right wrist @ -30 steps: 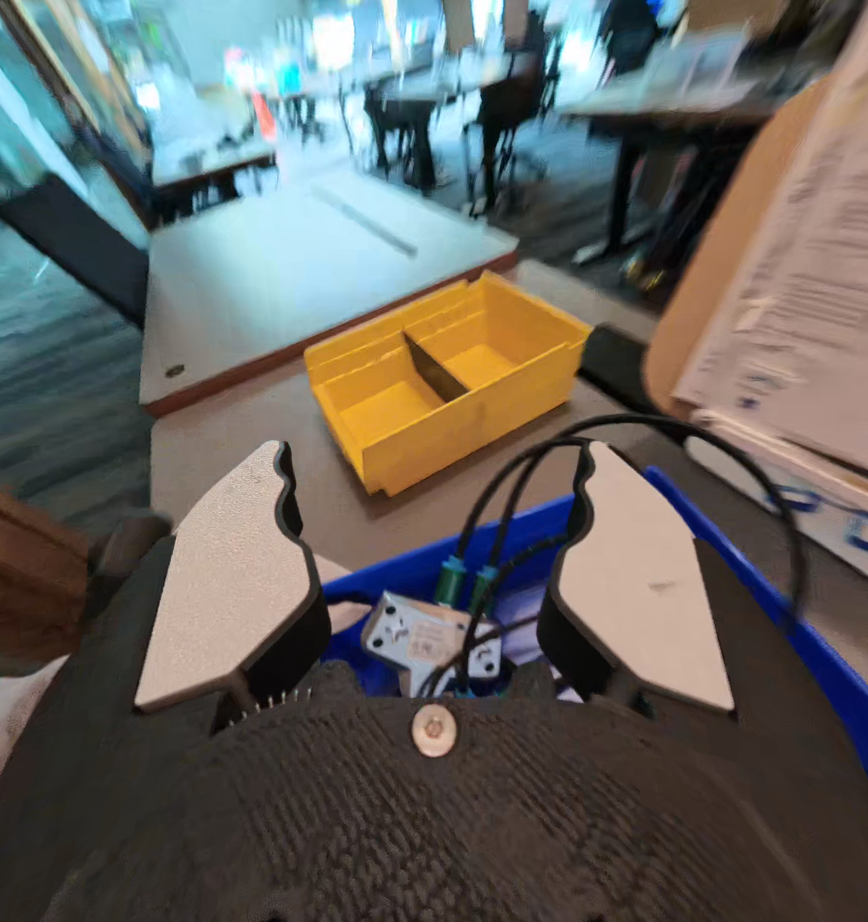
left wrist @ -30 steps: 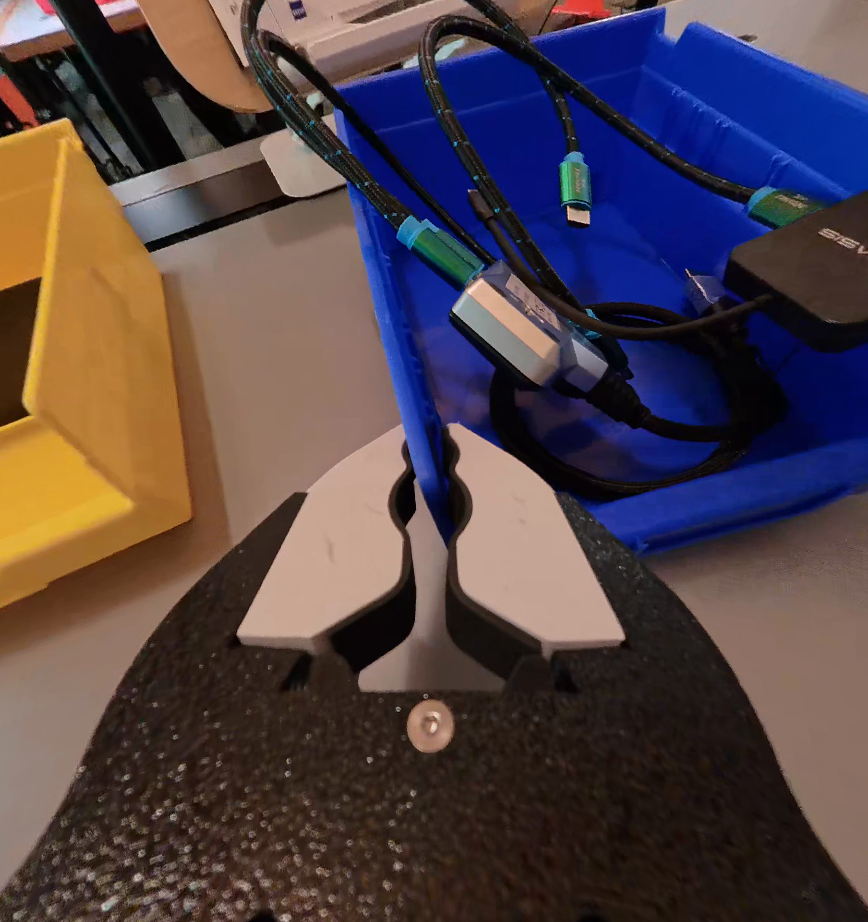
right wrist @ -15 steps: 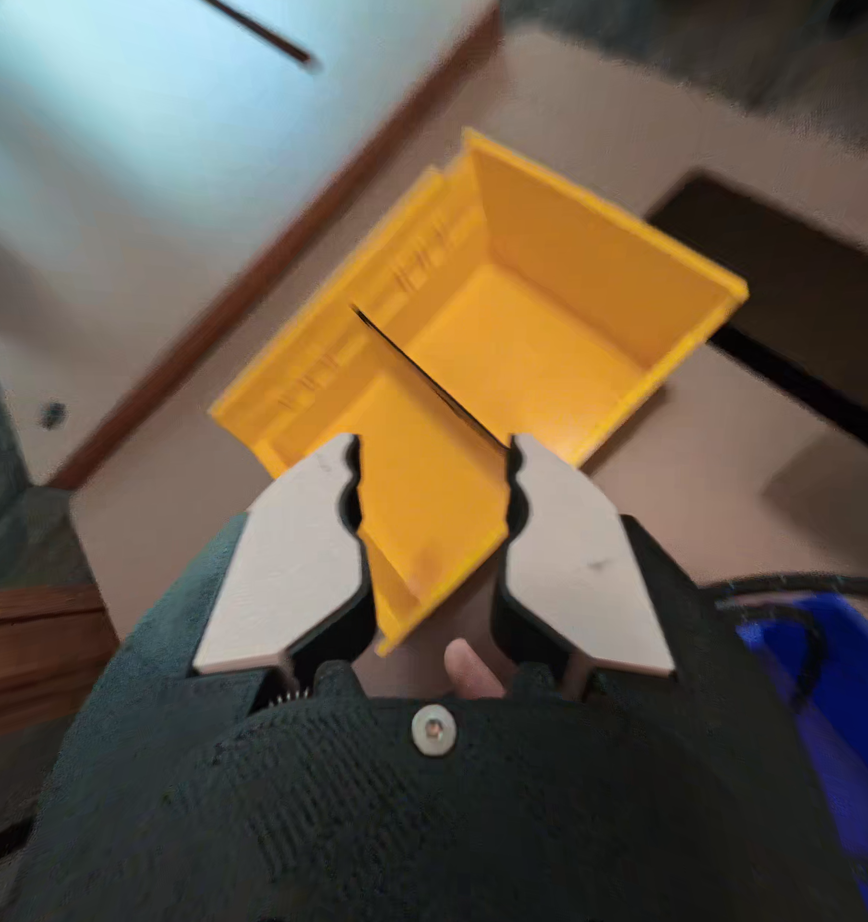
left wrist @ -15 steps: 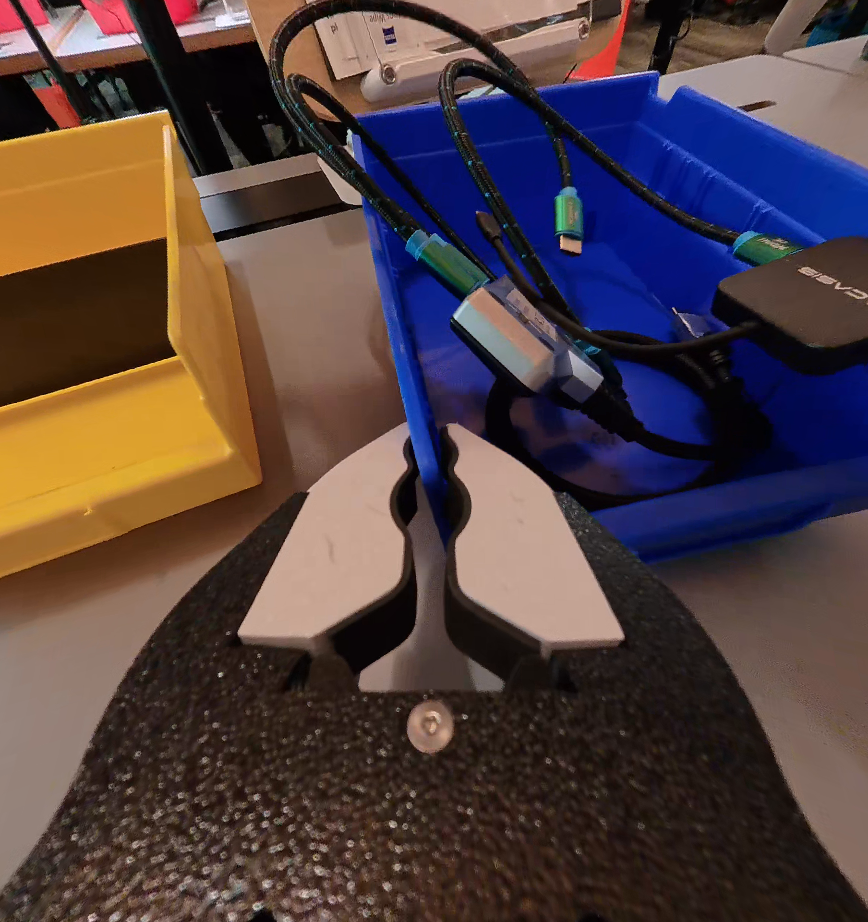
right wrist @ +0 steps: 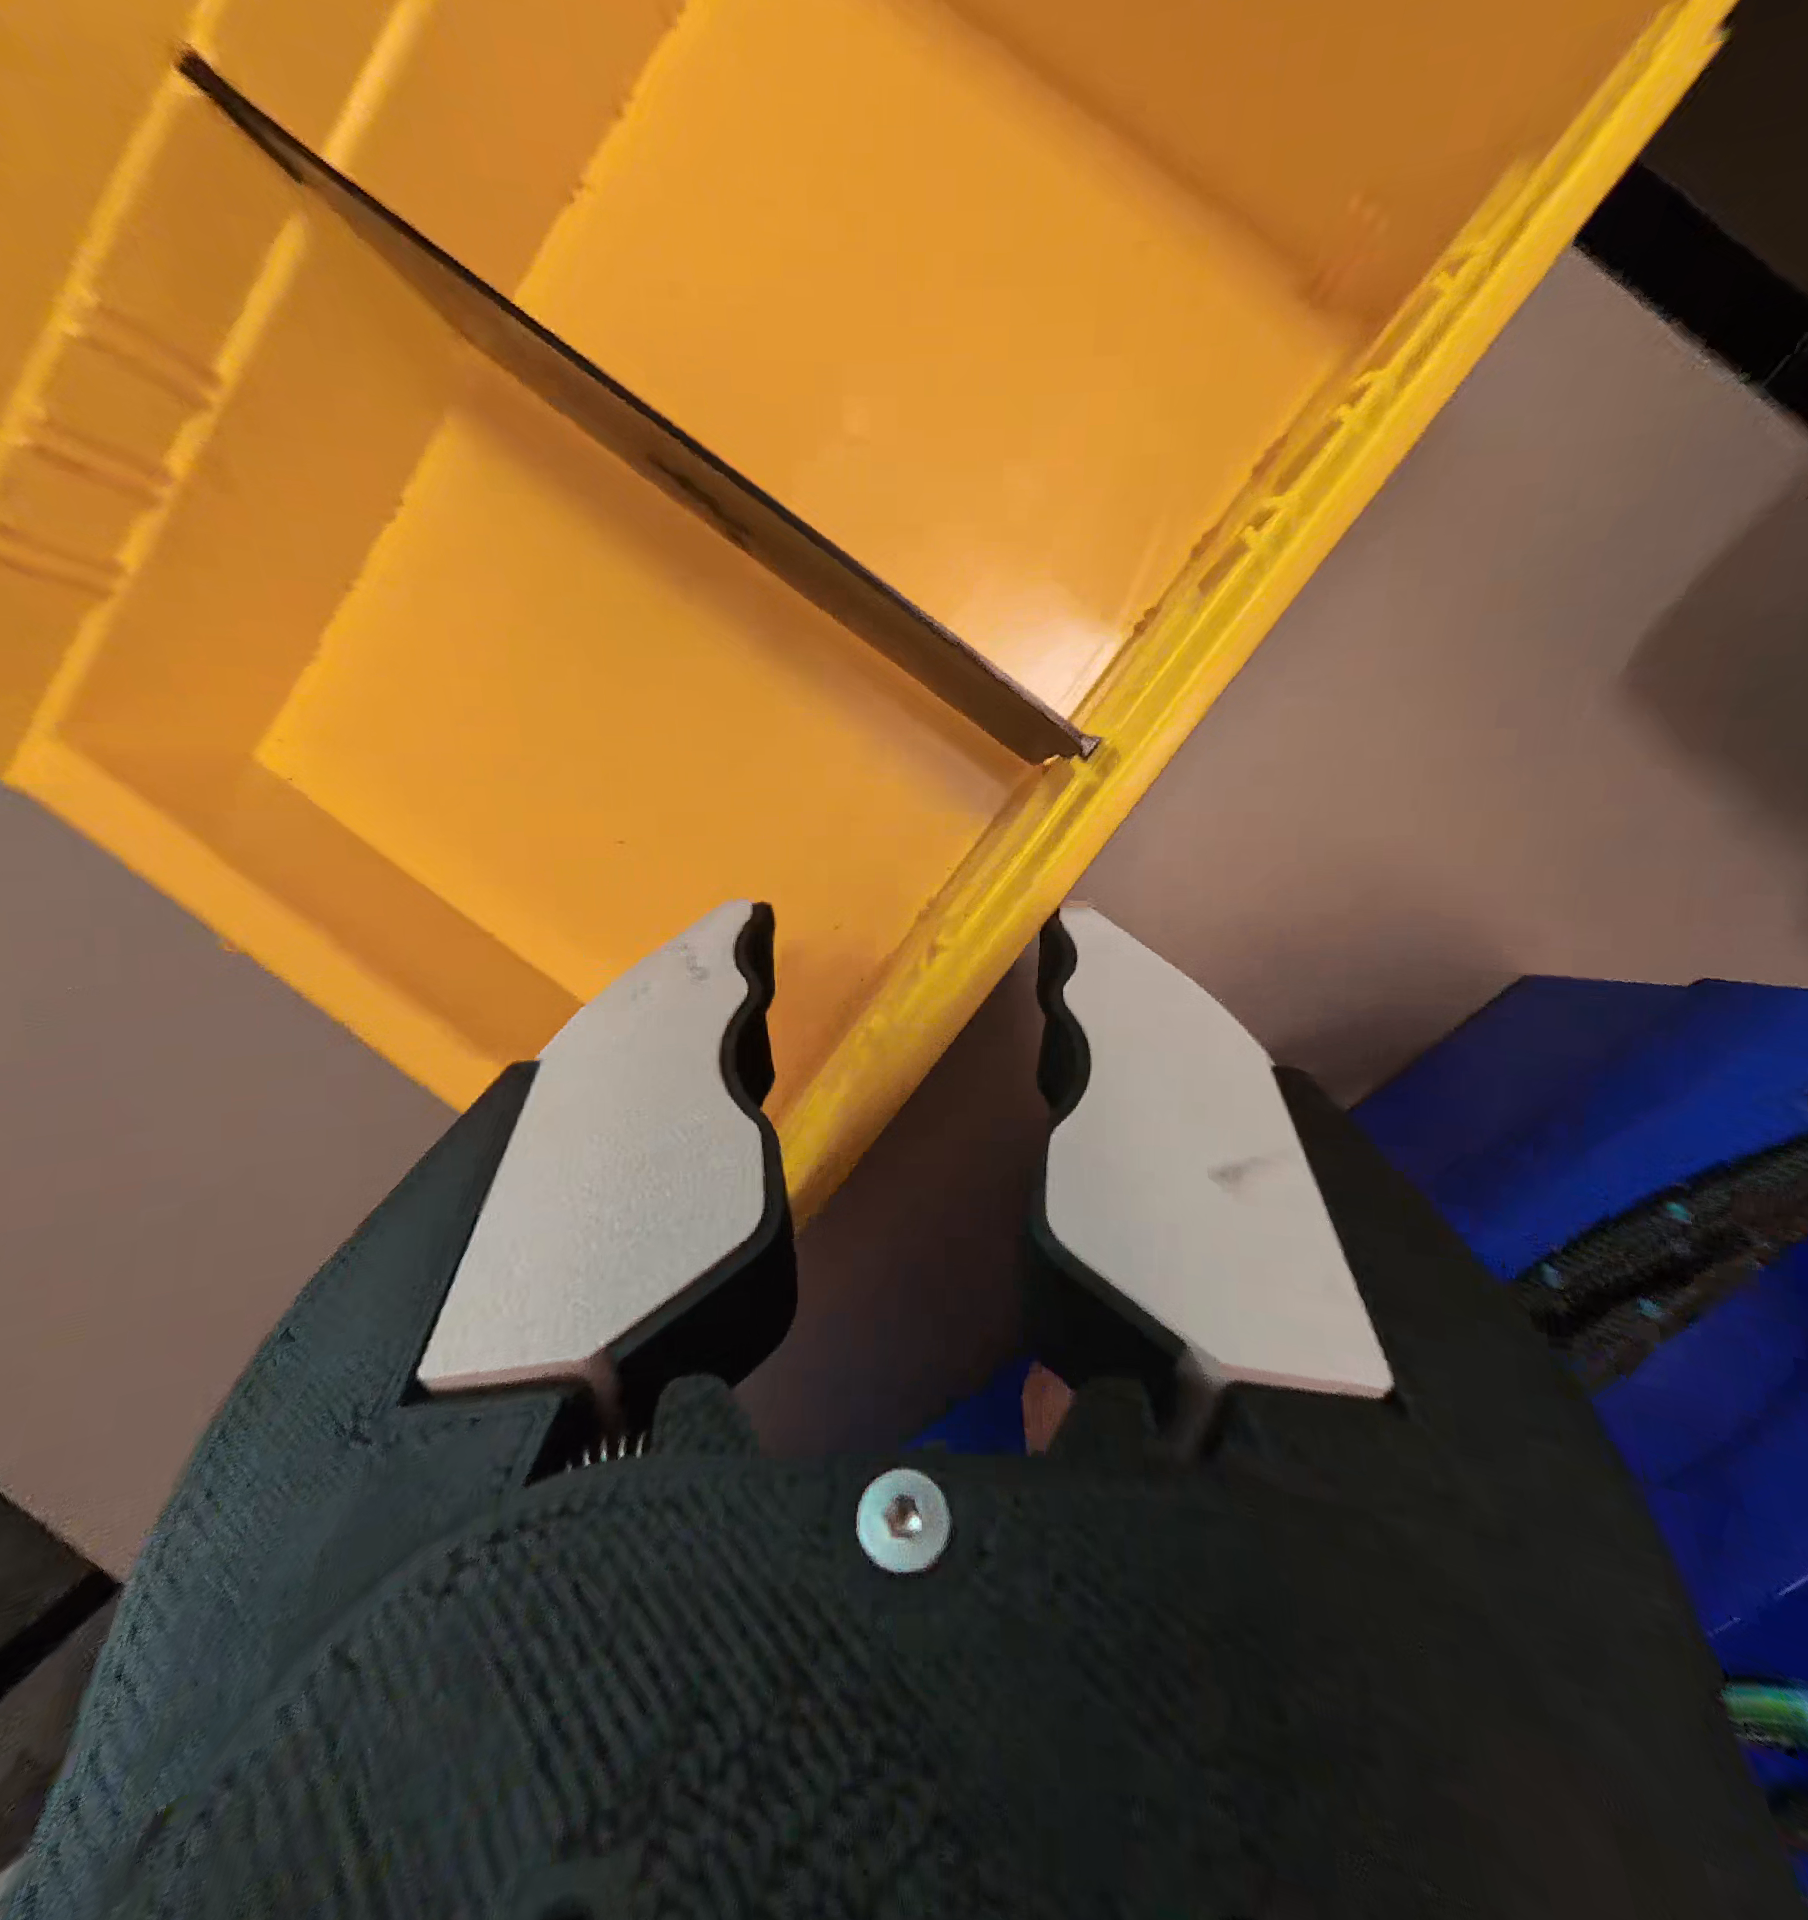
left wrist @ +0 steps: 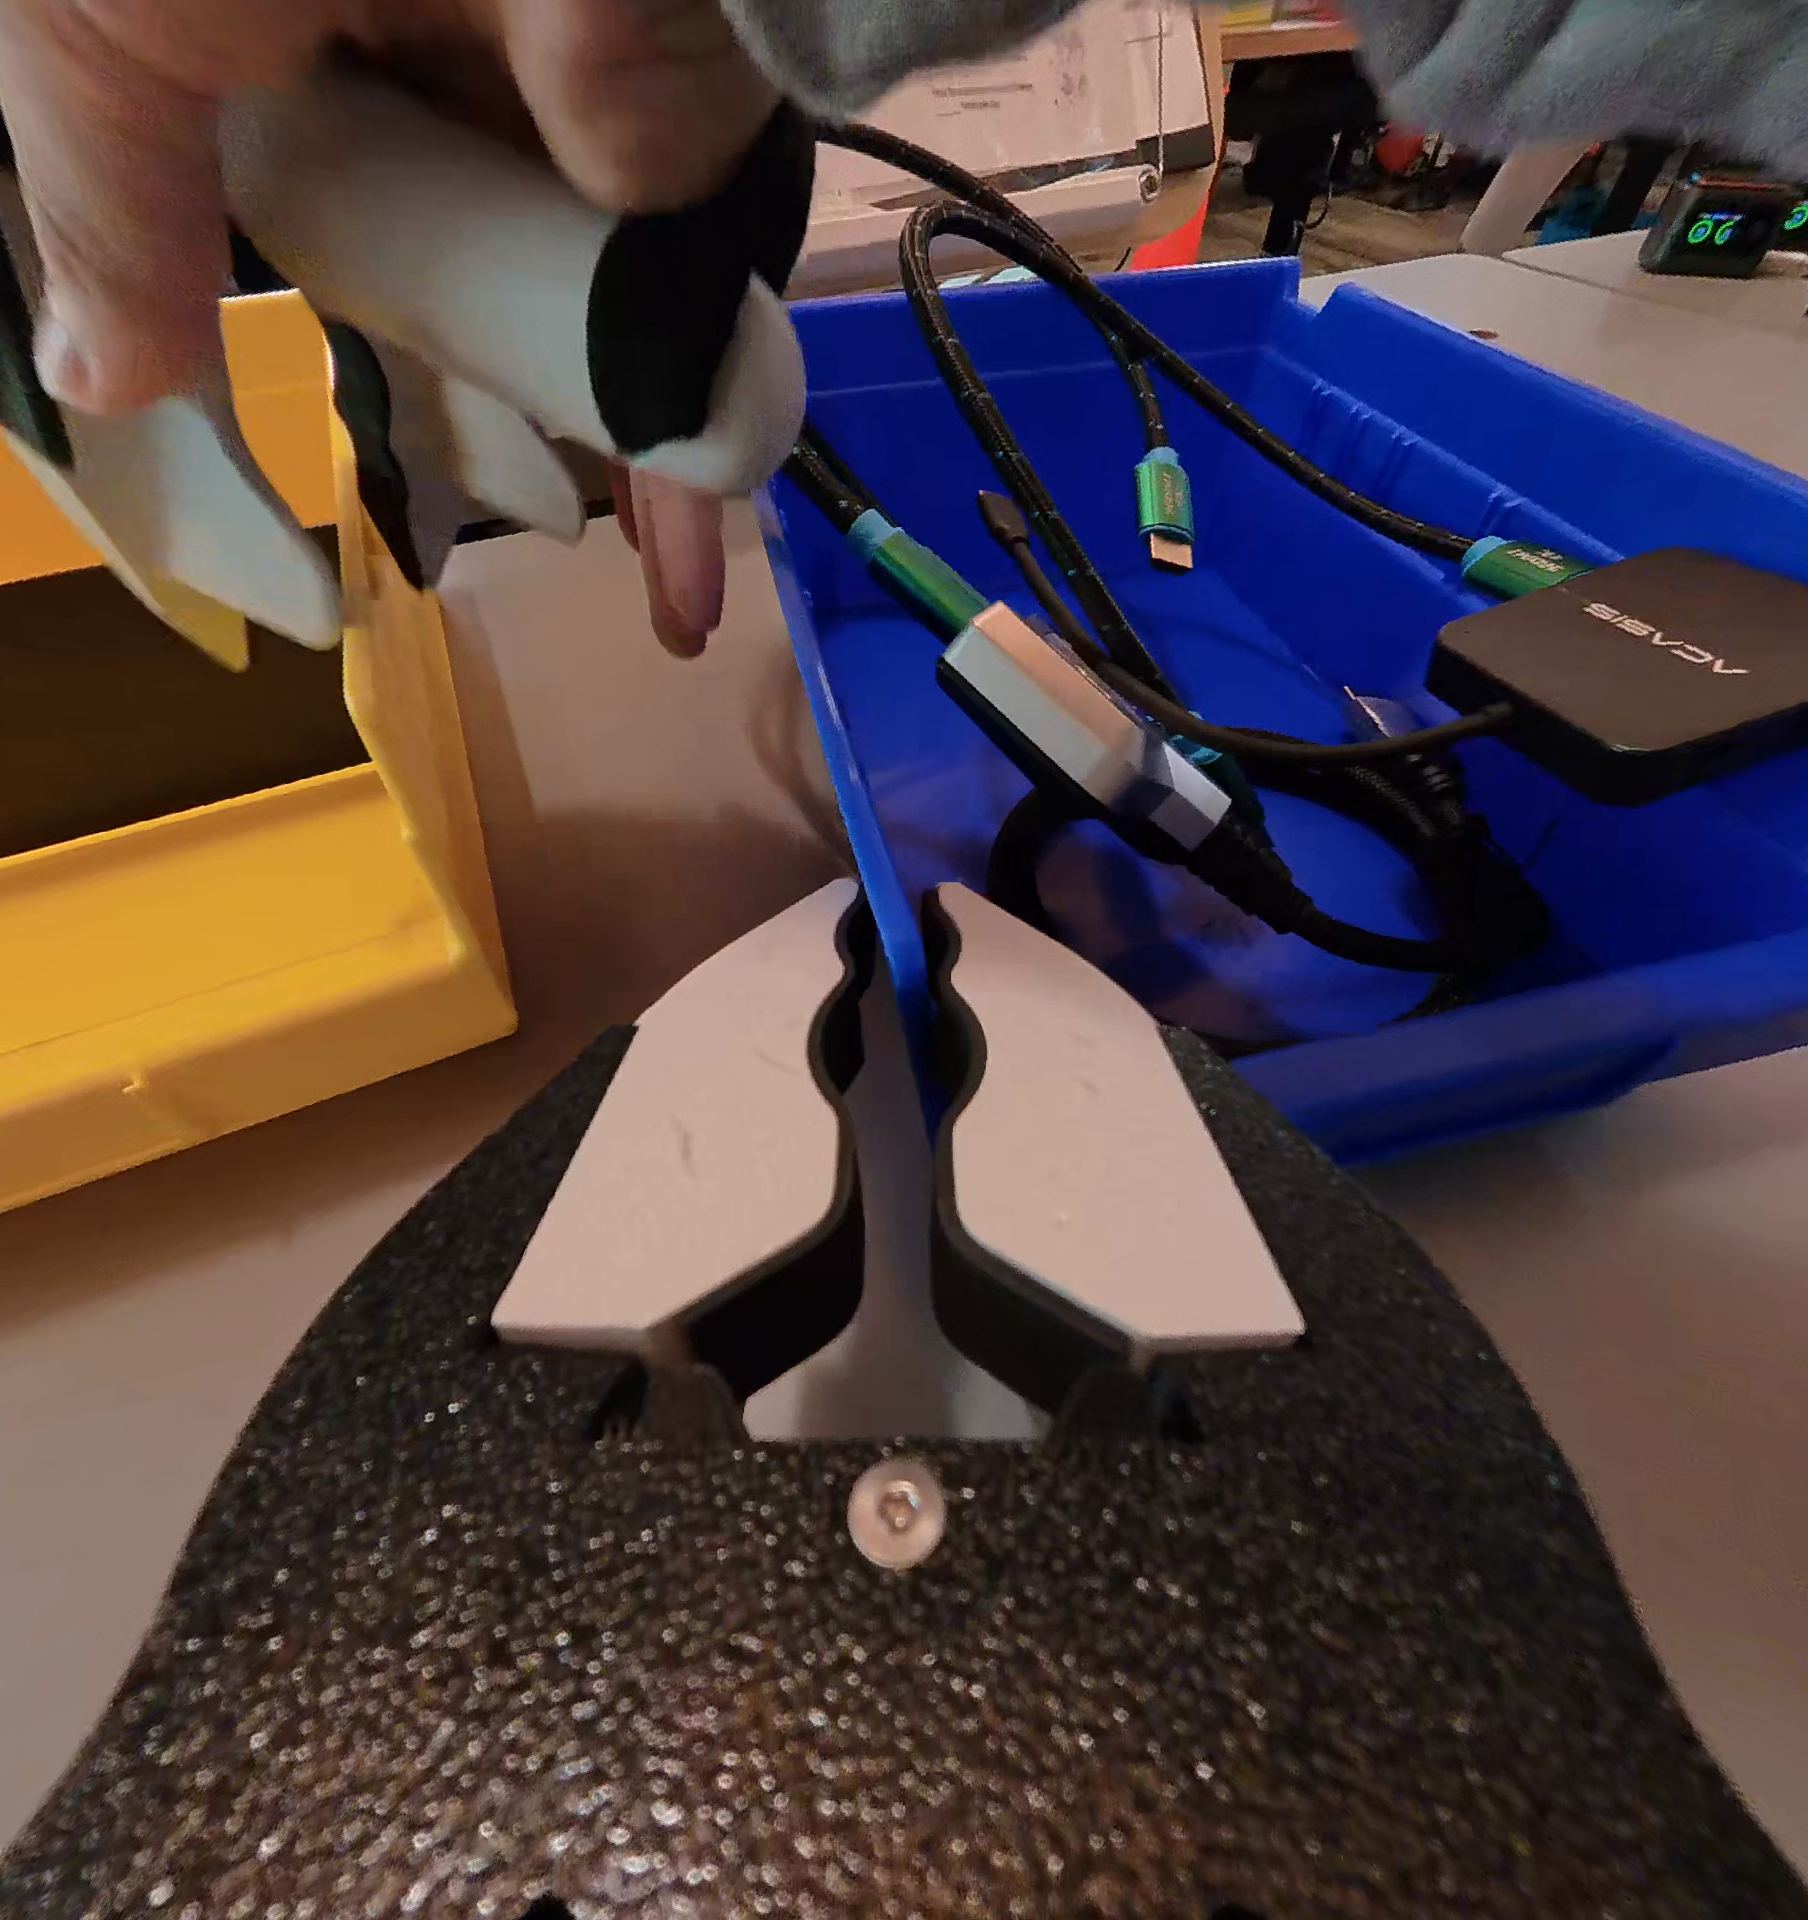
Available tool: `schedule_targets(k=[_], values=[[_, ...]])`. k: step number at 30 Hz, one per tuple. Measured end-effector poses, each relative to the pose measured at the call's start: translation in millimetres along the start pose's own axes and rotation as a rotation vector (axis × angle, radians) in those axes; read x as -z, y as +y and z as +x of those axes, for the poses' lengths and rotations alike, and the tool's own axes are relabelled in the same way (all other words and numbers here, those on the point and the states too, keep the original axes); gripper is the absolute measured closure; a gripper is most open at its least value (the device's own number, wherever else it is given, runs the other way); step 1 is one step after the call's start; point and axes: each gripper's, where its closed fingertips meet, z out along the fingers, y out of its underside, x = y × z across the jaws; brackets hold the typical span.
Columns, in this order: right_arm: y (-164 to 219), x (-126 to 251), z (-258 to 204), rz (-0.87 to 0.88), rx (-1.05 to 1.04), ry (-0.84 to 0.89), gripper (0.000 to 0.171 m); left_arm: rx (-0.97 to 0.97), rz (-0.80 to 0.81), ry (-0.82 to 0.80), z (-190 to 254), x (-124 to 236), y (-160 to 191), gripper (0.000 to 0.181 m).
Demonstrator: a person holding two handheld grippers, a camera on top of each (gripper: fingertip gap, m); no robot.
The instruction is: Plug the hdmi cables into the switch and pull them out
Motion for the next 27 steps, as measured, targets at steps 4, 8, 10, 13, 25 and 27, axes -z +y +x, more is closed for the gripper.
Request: schedule_targets(k=[4,8,10,13,25,27], values=[[6.1,-20.9,-2.0,-0.034,-0.13,-0.083,0.132,-0.035,0.012,-0.015,-3.2,1.1,-0.1,0.174],[11.1,-45.9,-2.7,-0.056,-0.185,-0.14,0.128,-0.017,0.018,-0.013,-4.6,1.0,-0.1,0.174],[10.1,-56.3,-9.0,-0.05,-0.221,-0.17,0.116,-0.014,0.021,-0.012,-4.7,1.1,-0.1,0.174],[2.8,-62.5,-21.5,-0.015,-0.162,-0.225,0.11,-0.016,0.022,-0.016,-5.4,1.2,-0.1,0.174],[-30.5,-18.6,-24.3,-0.046,0.079,-0.243,0.138,-0.058,0.021,-0.058,-21.2,7.4,2.0,0.176],[-47.7,17.3,-12.9,0.026,0.147,-0.221,0.138,-0.058,0.017,-0.062,-27.1,9.6,3.0,0.176]])
